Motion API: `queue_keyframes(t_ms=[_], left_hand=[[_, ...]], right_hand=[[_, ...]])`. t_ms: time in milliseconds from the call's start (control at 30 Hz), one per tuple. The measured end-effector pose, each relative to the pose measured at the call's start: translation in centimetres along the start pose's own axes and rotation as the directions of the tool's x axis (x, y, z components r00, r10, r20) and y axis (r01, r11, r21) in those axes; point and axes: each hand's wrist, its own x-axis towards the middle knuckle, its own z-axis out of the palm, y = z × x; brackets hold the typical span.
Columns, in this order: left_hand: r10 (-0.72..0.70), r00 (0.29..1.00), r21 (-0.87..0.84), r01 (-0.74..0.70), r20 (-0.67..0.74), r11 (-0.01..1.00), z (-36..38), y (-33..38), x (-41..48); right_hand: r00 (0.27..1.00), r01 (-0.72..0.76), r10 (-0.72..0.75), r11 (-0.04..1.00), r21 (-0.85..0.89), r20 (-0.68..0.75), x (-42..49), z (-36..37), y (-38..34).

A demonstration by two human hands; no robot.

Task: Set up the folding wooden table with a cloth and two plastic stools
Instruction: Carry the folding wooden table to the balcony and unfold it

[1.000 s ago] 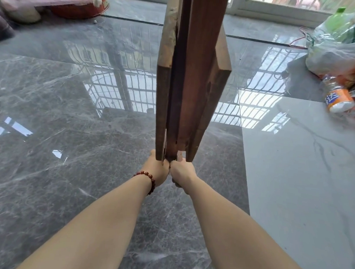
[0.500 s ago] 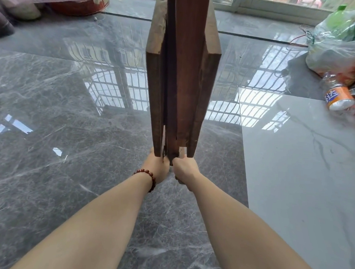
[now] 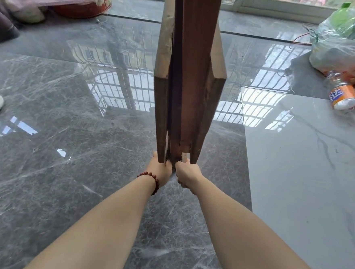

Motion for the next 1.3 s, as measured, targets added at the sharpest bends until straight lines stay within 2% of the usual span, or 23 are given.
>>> queue_keyframes(t_ms=[233,367,433,533,633,767,1000,1133,1300], left_hand=[[-0.059,0.997,-0.330,0.040,-0.048,0.943,0.7,-0.1,-0.4],[-0.112,0.994,-0.502,0.106,0.018,0.859,0.6,0.3,-0.4],[-0.124,0.992,-0.478,0.110,0.002,0.871,0.9,0.4,-0.5],[-0.032,0.993,-0.367,-0.013,-0.118,0.930,1.1,0.5,-0.6],[-0.003,0.984,-0.281,-0.047,-0.177,0.959,0.9,0.5,-0.4],[-0.022,0.982,-0.243,-0.025,-0.186,0.970,0.2,0.8,-0.8],[-0.140,0.980,-0.341,0.084,-0.142,0.936,-0.3,1.1,-1.1],[-0.117,0.982,-0.334,0.061,-0.149,0.940,-0.2,1.0,-1.1],[-0.036,0.981,-0.222,-0.007,-0.192,0.975,0.0,0.8,-0.9]], right_hand=[[0.999,-0.008,0.007,1.000,0.024,0.033,0.7,0.0,0.6],[0.999,-0.027,0.026,0.999,0.021,0.037,0.5,-0.2,0.5],[0.999,-0.053,0.053,0.998,0.013,0.007,0.3,0.0,0.5],[0.999,-0.041,0.041,0.999,0.023,-0.027,0.4,0.6,0.4],[0.997,-0.049,0.052,0.998,0.050,-0.051,0.3,0.8,0.2],[0.996,-0.063,0.064,0.998,0.027,-0.066,-0.5,0.7,-0.5],[0.995,-0.055,0.056,0.998,0.006,-0.081,-1.2,0.5,-0.9],[0.995,-0.071,0.073,0.997,0.022,-0.070,-1.2,0.3,-0.8],[0.996,-0.066,0.067,0.998,0.022,-0.065,-1.1,0.1,-0.5]])
